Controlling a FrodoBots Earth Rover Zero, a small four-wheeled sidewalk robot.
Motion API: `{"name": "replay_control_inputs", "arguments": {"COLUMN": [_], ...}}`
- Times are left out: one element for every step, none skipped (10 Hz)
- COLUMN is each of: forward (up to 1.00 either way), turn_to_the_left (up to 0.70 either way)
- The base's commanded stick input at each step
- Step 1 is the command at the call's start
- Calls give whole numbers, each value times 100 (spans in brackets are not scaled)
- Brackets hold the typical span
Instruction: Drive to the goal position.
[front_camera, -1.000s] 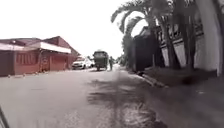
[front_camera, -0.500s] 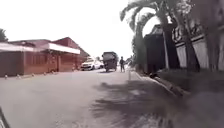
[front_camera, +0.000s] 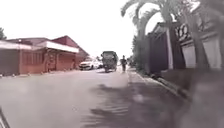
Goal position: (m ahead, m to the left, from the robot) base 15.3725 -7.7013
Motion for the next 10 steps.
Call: {"name": "replay_control_inputs", "arguments": {"forward": [70, 70, 70, 70, 70, 70, 70, 70, 70, 70], "turn_to_the_left": [-13, -33, -14, 1, 1, 1, 1, 1, 1, 1]}}
